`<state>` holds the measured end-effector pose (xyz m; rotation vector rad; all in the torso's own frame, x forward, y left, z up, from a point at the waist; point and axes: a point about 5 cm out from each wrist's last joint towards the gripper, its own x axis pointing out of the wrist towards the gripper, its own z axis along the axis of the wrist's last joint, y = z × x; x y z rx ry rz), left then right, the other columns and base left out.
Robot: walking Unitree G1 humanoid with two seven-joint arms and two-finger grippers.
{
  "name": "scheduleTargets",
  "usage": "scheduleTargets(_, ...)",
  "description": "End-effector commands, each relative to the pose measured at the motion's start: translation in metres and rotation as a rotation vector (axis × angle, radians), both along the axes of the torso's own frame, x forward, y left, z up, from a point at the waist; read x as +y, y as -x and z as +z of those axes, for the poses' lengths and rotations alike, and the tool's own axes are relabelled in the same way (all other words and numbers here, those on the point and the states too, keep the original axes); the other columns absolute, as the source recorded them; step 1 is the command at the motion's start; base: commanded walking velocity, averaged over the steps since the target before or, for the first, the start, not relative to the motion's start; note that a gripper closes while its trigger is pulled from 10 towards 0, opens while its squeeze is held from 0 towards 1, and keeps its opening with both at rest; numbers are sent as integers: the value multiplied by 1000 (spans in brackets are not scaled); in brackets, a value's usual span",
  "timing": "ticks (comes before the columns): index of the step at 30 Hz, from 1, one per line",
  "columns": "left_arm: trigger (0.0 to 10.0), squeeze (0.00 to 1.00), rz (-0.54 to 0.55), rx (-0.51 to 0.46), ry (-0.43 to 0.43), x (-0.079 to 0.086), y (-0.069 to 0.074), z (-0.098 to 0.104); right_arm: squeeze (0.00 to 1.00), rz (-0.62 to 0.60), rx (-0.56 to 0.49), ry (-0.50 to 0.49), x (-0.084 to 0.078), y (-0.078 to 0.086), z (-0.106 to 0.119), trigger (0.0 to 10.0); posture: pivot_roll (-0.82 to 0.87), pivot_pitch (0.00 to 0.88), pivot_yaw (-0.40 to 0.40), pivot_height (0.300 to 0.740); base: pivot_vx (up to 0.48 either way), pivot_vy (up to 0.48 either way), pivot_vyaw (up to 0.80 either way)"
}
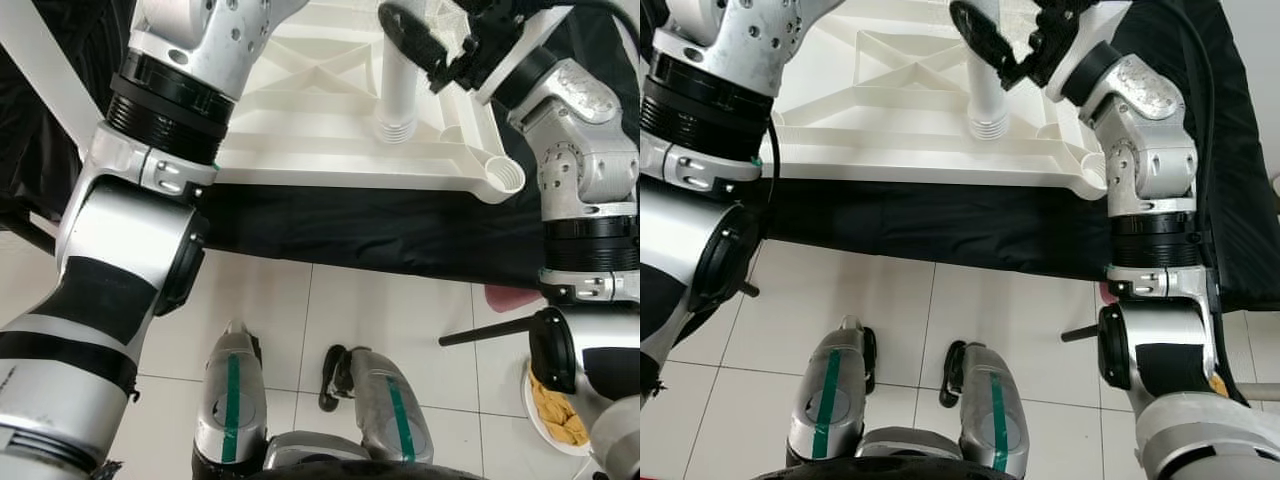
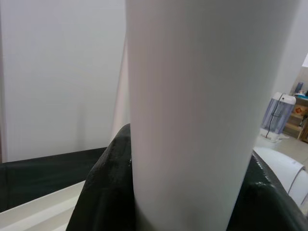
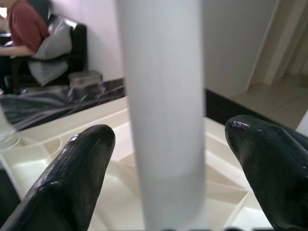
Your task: Building children table
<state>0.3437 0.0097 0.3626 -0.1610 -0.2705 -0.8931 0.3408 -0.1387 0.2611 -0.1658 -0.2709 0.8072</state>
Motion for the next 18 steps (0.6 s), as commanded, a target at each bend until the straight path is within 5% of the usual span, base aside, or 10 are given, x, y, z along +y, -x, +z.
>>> scheduleTargets(1, 10000, 0, -430, -163, -98, -15, 26, 6, 0, 0, 39, 38, -2, 0, -10, 10000, 118, 8, -91, 740, 0, 0, 0)
scheduleTargets(18, 10000, 0, -333, -79, 32, -4, 9, 12, 0, 10, 120, 91, 0, -9, -29, 10000, 106, 14, -79, 740, 0, 0, 0)
